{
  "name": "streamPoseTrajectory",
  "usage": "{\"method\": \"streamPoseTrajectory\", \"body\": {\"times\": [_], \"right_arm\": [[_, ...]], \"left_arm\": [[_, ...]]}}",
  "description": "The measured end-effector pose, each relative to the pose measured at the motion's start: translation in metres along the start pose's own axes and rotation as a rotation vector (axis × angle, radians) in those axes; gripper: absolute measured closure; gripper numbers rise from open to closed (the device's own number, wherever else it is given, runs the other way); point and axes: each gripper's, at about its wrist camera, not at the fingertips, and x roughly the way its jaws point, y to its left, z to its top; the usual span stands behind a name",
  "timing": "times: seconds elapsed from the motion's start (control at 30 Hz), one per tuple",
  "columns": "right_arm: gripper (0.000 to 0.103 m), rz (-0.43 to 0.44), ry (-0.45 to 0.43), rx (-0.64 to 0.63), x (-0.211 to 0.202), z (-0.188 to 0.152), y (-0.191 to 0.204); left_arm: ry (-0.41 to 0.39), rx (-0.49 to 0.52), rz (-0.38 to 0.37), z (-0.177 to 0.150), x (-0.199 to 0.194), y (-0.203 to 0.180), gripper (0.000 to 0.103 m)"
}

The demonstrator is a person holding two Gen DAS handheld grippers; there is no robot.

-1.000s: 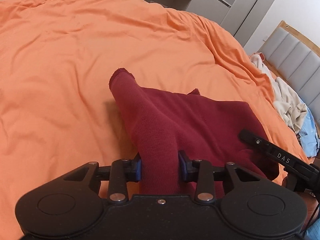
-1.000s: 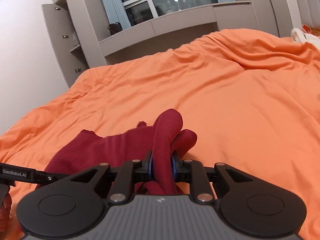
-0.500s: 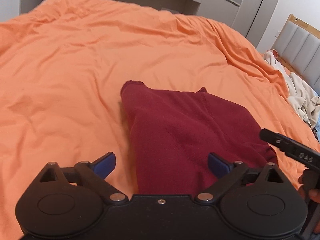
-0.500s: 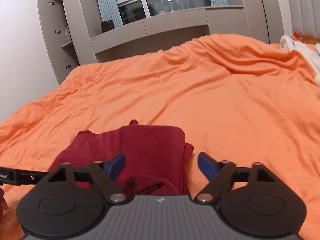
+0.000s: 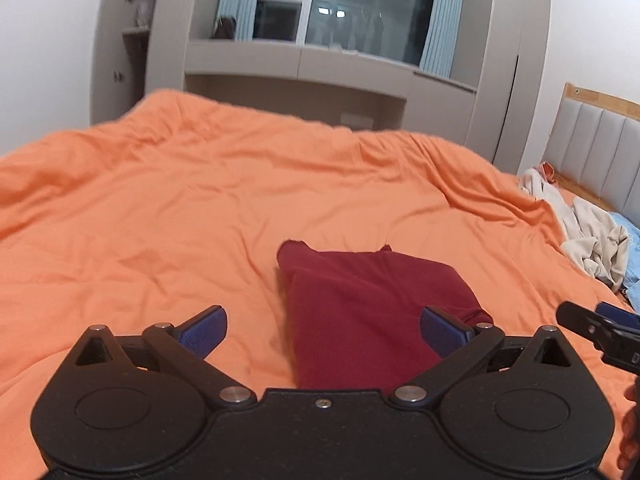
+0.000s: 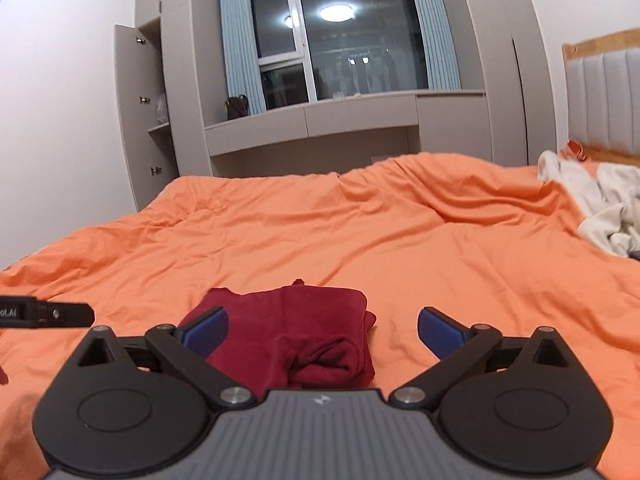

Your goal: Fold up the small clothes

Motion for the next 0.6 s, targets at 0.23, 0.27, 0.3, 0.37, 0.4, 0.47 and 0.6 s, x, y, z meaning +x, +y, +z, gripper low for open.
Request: {"method": "streamPoseTrajectory", "body": {"times": [0.23,0.27,0.3,0.37,0.4,0.47,0.6], "right_arm": [[0.0,-0.027,-0.035,-0.011,-0.066,-0.026,0.013],[0.0,-0.034,-0.04,-0.01,-0.074,-0.029,0.014],[0.0,-0.038,-0.045,-0.011,-0.081,-0.032,0.016],[0.0,-0.047,-0.054,-0.016,-0.096,-0.038,0.018],[0.0,-0.053,-0.055,-0.018,-0.102,-0.041,0.019],[0.0,-0.064,-0.056,-0.026,-0.113,-0.047,0.023],[0.0,-0.075,-0.056,-0.024,-0.128,-0.055,0.024]], "left_arm": [[-0.049,0.039,0.046,-0.034,-0.061,-0.009,0.0],[-0.051,0.045,0.047,-0.039,-0.068,-0.01,0.0],[-0.05,0.05,0.05,-0.045,-0.074,-0.011,0.0],[-0.049,0.063,0.053,-0.056,-0.084,-0.013,0.0],[-0.052,0.068,0.057,-0.061,-0.089,-0.014,0.0],[-0.061,0.078,0.056,-0.07,-0.098,-0.016,0.0],[-0.066,0.107,0.048,-0.082,-0.108,-0.021,0.0]]}}
